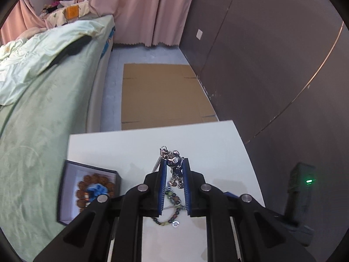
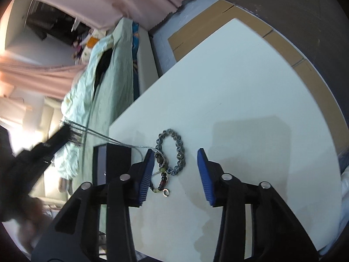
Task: Organize jewelry
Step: 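Lift the silver charm chain with the left gripper and carry it over the box, then lower the charm chain into the black box and open the left gripper, then move the left gripper to the dark and green bead bracelet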
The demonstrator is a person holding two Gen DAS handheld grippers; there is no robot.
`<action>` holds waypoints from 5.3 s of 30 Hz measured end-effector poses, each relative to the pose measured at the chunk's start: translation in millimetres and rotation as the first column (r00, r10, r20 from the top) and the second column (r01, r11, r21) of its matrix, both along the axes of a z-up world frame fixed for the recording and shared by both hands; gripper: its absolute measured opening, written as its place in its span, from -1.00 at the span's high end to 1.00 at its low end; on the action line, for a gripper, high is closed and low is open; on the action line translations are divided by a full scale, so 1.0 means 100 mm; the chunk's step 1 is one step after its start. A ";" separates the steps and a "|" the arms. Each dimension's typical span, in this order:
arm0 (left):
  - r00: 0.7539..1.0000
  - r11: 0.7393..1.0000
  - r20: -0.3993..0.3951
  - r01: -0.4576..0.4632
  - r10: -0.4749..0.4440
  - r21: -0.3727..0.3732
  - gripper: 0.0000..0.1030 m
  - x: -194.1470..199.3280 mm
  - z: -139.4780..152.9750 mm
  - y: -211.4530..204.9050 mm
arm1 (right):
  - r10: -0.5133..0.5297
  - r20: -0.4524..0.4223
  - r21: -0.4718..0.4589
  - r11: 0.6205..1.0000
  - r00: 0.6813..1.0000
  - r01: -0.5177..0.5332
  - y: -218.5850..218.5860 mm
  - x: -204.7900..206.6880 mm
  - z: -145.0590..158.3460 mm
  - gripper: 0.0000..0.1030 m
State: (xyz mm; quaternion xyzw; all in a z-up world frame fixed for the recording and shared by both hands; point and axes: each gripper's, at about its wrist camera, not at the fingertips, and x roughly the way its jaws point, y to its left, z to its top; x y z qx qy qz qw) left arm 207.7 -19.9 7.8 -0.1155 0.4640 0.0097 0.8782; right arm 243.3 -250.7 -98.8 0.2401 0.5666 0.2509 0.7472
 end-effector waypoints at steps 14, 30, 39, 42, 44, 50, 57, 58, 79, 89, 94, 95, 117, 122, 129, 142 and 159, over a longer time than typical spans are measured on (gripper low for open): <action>0.990 0.999 0.142 -0.023 0.019 0.022 0.76 -0.39 0.99 0.33 | 0.109 0.087 -0.292 0.953 0.990 -0.079 0.73 -0.03 -0.25 0.38; 0.958 0.992 0.282 -0.085 0.057 0.088 0.76 -0.77 2.04 0.58 | 0.135 0.162 -0.257 0.962 0.978 -0.091 0.73 -0.11 -0.07 0.83; 0.947 0.988 0.313 -0.110 0.071 0.108 0.76 -0.93 2.31 0.70 | 0.115 0.253 -0.154 0.985 0.961 -0.077 0.72 -0.19 0.36 0.83; 0.945 0.988 0.318 -0.112 0.072 0.109 0.76 -0.94 2.35 0.71 | 0.108 0.277 -0.133 0.988 0.955 -0.074 0.72 -0.23 0.47 0.83; 0.945 0.987 0.319 -0.112 0.071 0.112 0.76 -0.93 2.37 0.72 | 0.105 0.293 -0.118 0.990 0.950 -0.073 0.72 -0.26 0.54 0.83; 0.948 0.988 0.311 -0.112 0.073 0.109 0.76 -0.94 2.29 0.76 | 0.118 0.318 -0.049 0.993 0.941 -0.108 0.70 -0.39 0.68 0.83; 0.958 0.991 0.268 -0.124 0.104 0.057 0.76 -0.92 1.90 0.95 | 0.137 0.358 0.022 0.988 0.923 -0.155 0.77 -0.51 0.87 0.83; 0.959 0.991 0.261 -0.125 0.109 0.044 0.76 -0.92 1.83 0.98 | 0.139 0.362 0.033 0.986 0.922 -0.161 0.79 -0.52 0.89 0.83; 0.943 0.940 0.210 -0.193 0.257 -0.283 -0.77 -1.19 0.00 1.35 | 0.167 0.418 0.096 0.969 0.893 -0.226 1.17 -0.73 0.92 0.82; 0.932 0.926 0.201 -0.238 0.303 -0.294 -0.79 -1.43 -0.12 1.81 | 0.233 0.409 0.077 0.955 0.882 -0.288 1.54 -0.82 0.77 0.82; 0.931 0.916 0.186 -0.247 0.315 -0.316 -0.79 -1.45 -0.18 1.93 | 0.233 0.402 0.110 0.948 0.886 -0.299 1.68 -0.81 0.71 0.82; 0.931 0.915 0.184 -0.247 0.316 -0.320 -0.79 -1.45 -0.18 1.95 | 0.238 0.394 0.123 0.943 0.888 -0.308 1.72 -0.80 0.70 0.81; 0.975 0.967 0.147 -0.136 0.170 -0.216 -0.84 -1.22 -0.32 1.36 | 0.130 0.336 -0.015 0.991 0.933 -0.132 0.73 -0.68 0.69 -0.69; 0.986 0.980 0.125 -0.084 0.107 -0.180 -0.84 -1.14 -0.38 1.10 | 0.094 0.301 -0.025 0.996 0.949 -0.090 0.45 -0.68 0.63 -0.83; 0.994 0.991 0.102 -0.024 0.038 -0.129 -0.84 -1.04 -0.49 0.73 | 0.060 0.245 -0.045 0.998 0.968 -0.050 0.20 -0.69 0.54 -0.83; 0.998 0.997 -0.021 0.059 -0.060 -0.049 -0.17 -0.67 -0.81 0.19 | -0.006 0.138 -0.072 0.997 0.990 0.016 -0.18 -0.61 0.36 -0.83; 0.992 0.983 -0.119 0.071 -0.052 0.167 0.22 -0.25 -1.30 -0.15 | -0.066 0.100 -0.070 0.995 0.993 0.073 -0.41 -0.47 0.32 -0.57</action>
